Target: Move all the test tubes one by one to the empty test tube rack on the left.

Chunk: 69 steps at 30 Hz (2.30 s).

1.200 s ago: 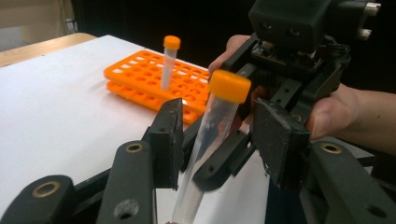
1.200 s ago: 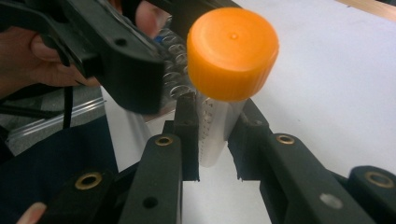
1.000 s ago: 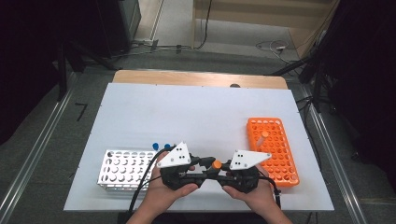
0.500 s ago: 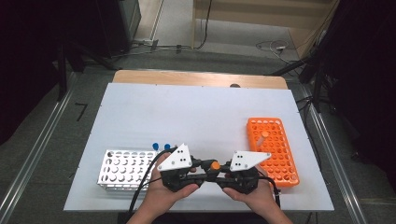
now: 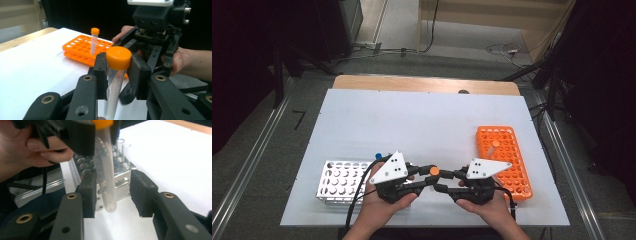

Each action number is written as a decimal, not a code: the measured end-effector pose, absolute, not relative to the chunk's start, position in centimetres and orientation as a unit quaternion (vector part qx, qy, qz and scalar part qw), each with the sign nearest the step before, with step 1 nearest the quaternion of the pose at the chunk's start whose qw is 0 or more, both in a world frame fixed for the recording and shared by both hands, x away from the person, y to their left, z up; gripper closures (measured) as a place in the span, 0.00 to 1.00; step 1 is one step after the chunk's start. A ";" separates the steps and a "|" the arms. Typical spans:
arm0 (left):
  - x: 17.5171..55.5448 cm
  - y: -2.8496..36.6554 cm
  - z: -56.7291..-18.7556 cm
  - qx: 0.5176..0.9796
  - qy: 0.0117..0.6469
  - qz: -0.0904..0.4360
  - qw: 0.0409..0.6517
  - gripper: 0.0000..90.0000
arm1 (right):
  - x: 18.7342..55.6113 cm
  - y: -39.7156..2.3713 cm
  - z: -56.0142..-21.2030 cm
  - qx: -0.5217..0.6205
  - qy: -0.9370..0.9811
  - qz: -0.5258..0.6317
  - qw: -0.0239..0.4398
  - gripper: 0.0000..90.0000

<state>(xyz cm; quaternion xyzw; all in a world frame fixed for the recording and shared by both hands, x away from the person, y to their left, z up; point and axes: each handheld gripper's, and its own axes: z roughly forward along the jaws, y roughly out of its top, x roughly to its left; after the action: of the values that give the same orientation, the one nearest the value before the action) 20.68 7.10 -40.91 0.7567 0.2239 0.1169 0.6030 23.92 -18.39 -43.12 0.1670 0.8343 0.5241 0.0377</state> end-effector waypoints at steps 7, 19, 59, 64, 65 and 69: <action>20.9 10.0 -40.2 0.741 0.248 0.143 0.608 0.79 | 24.4 -20.0 -42.8 0.201 0.823 0.527 0.071 0.35; 21.0 15.6 -39.2 0.710 0.297 0.193 0.609 0.79 | 25.1 -23.0 -42.4 0.235 0.805 0.535 0.105 0.02; 22.8 20.2 -43.0 0.706 0.375 0.202 0.566 0.79 | 26.7 -27.7 -42.3 0.291 0.780 0.537 0.134 0.00; 22.9 19.7 -43.3 0.725 0.374 0.202 0.542 0.79 | 26.9 -28.1 -42.3 0.298 0.776 0.538 0.137 0.00; 22.9 19.6 -43.3 0.726 0.375 0.201 0.541 0.79 | 26.9 -28.2 -42.3 0.299 0.776 0.538 0.136 0.00; 22.8 19.8 -43.3 0.726 0.374 0.201 0.541 0.79 | 27.0 -28.5 -42.4 0.302 0.774 0.539 0.139 0.00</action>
<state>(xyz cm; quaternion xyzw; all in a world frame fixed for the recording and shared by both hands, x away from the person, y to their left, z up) 22.77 19.80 -43.27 0.7262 0.3738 0.2010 0.5409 27.01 -28.53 -42.38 0.3022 0.7742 0.5386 0.1387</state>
